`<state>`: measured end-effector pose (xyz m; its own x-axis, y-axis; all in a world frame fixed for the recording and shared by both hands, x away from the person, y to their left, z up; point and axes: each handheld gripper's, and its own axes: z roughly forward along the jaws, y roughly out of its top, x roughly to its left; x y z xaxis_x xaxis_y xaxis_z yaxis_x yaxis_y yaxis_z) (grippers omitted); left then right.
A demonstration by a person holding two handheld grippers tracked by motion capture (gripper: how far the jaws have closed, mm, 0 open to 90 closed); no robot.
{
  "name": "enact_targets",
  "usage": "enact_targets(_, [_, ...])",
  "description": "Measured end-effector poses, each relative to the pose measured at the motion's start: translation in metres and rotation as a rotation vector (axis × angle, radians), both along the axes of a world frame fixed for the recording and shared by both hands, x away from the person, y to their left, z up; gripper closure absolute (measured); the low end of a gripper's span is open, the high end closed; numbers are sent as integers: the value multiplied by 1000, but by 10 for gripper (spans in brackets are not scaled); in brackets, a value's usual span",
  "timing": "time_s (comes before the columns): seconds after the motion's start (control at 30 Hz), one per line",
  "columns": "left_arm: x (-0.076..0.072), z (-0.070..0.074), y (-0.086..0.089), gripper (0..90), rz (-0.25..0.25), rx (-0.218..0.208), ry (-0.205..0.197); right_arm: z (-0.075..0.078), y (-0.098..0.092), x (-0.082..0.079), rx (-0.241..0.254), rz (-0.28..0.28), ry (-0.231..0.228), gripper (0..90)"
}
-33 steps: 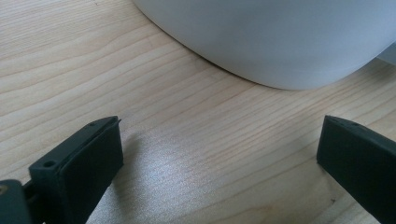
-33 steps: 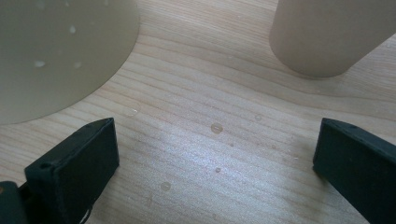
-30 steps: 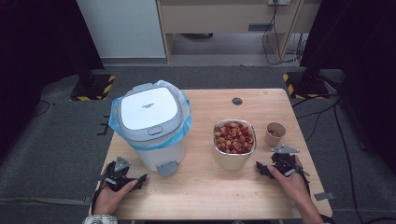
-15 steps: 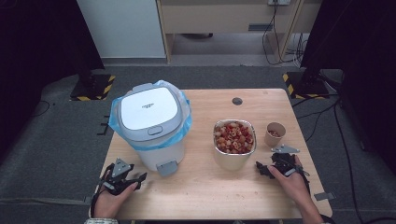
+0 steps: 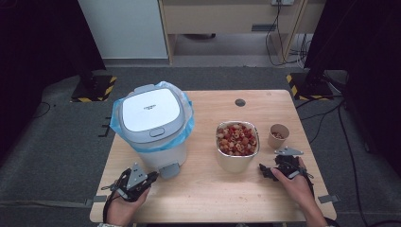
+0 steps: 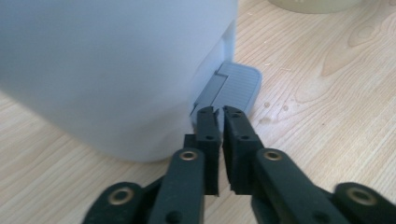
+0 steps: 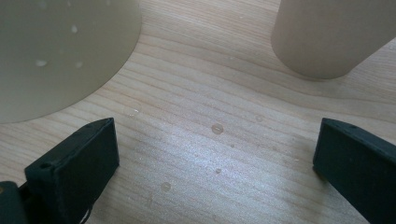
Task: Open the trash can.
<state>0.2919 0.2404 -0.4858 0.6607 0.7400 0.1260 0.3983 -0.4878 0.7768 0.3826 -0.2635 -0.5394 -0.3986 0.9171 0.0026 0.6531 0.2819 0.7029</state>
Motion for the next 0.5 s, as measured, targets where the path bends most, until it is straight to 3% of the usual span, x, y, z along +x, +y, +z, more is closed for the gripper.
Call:
enact_targets(0.3, [7, -2, -24, 898, -41, 66, -47, 0, 0, 0, -1, -1, -1, 6])
enact_targets(0.5, [15, -8, -38, 898, -63, 96, -57, 0, 0, 0, 0, -3, -2, 6])
